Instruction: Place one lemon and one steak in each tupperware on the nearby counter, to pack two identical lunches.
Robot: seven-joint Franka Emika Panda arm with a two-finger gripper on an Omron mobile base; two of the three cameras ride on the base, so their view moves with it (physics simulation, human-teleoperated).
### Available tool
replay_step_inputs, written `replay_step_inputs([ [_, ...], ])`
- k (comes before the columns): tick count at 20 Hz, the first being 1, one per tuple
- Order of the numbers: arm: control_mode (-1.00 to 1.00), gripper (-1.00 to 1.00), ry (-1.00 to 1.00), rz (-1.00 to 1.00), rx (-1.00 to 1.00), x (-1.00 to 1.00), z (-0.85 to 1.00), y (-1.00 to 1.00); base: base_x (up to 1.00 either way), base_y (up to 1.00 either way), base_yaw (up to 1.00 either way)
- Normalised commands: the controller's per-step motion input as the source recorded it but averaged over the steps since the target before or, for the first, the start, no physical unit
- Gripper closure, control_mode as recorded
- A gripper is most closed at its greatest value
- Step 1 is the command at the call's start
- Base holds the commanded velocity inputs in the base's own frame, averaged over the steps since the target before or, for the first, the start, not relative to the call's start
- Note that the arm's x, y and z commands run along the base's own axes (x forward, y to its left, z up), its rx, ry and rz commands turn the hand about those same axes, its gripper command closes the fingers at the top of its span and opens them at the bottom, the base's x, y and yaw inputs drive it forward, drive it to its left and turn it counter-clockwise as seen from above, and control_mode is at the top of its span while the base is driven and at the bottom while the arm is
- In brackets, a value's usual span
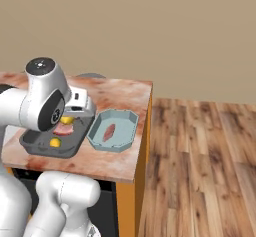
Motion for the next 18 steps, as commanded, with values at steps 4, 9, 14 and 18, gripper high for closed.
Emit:
replay_step_inputs([
  [4,-1.00,1.00,0.00,-0.09,-0.02,0.48,-0.21,-0.03,0.00,0.00,0.00],
  [9,-1.00,1.00,0.03,-0.06,-0.01,0.43,-0.26,-0.33,0.00,0.00,0.00],
  [14,-1.00,1.00,0.11,-0.01,0.00,0.33,-0.32,-0.44,0.00,0.00,0.00],
  [18,-1.00,1.00,0.05,0.00,0.00,0.41,-0.45,-0.17,0.00,0.00,0.00],
])
